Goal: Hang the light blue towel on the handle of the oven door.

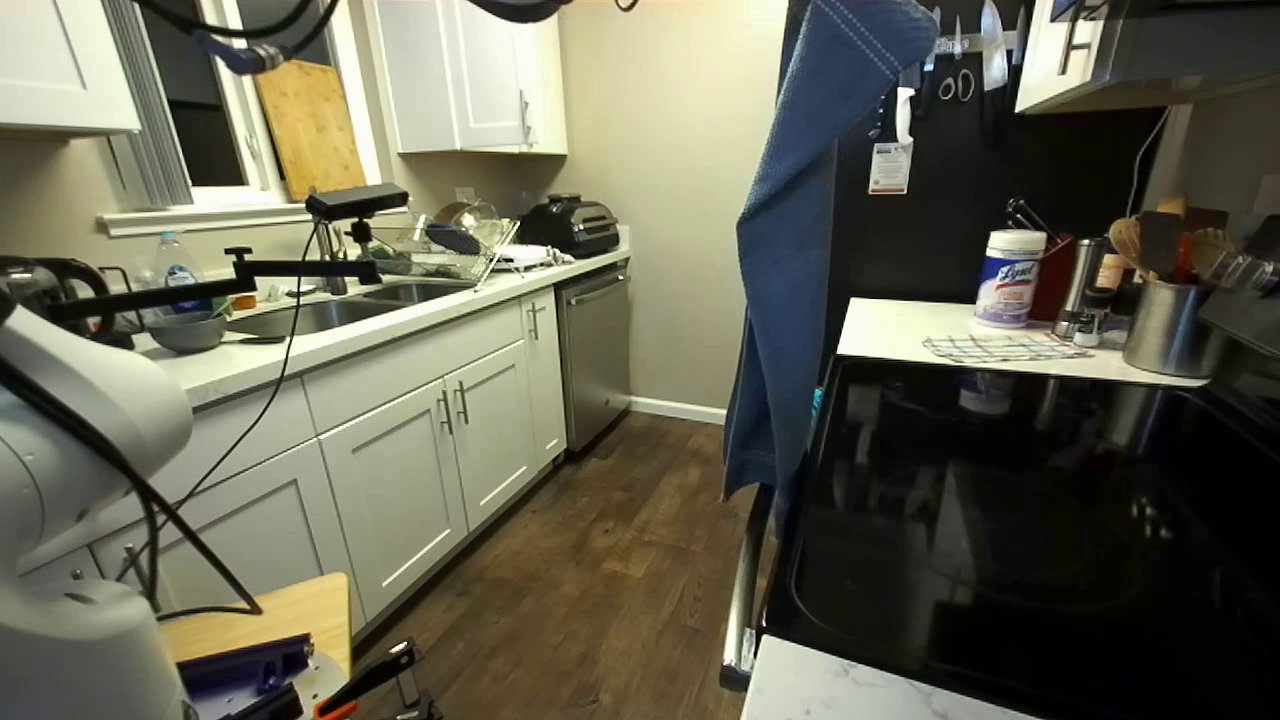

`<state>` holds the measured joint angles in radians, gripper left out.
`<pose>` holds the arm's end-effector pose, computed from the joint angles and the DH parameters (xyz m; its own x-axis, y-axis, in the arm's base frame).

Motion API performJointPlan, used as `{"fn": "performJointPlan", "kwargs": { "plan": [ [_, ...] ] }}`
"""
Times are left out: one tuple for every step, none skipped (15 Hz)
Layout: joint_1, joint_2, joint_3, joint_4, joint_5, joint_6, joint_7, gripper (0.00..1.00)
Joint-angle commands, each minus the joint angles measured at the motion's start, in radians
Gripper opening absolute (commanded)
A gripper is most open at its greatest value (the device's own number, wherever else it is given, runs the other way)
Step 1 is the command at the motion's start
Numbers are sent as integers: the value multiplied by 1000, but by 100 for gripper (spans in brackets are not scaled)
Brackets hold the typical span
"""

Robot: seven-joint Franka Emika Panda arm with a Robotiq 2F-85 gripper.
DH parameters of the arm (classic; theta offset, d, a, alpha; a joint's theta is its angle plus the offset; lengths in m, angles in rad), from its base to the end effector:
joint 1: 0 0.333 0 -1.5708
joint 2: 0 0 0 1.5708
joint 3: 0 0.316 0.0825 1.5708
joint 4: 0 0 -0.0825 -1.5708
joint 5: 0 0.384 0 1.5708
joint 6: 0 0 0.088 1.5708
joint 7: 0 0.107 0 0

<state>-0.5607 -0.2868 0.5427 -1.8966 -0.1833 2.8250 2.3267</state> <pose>0.5266 0.0511 0.7451 -0.2851 -0.8872 -0.3629 -0.2732 0.4381 -0.8564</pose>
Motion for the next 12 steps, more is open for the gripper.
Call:
{"fn": "performJointPlan", "kwargs": {
  "plan": [
    [-67,22,31,106,-10,-65,151,1],
    [-89,18,43,126,-27,-83,200,1],
    [-105,20,56,146,-39,-99,236,1],
    [-124,20,74,164,-55,-115,272,1],
    [-137,25,90,182,-65,-130,301,1],
    [-149,32,107,200,-77,-149,326,1],
    [-162,38,127,214,-89,-166,350,1],
    [-243,12,179,209,10,-172,277,1],
    [-264,18,203,218,14,-183,282,1],
    [-302,20,234,224,30,-187,282,1],
    [-334,25,263,228,45,-188,282,1],
    [-374,23,292,224,71,-179,282,1]
  ]
}}
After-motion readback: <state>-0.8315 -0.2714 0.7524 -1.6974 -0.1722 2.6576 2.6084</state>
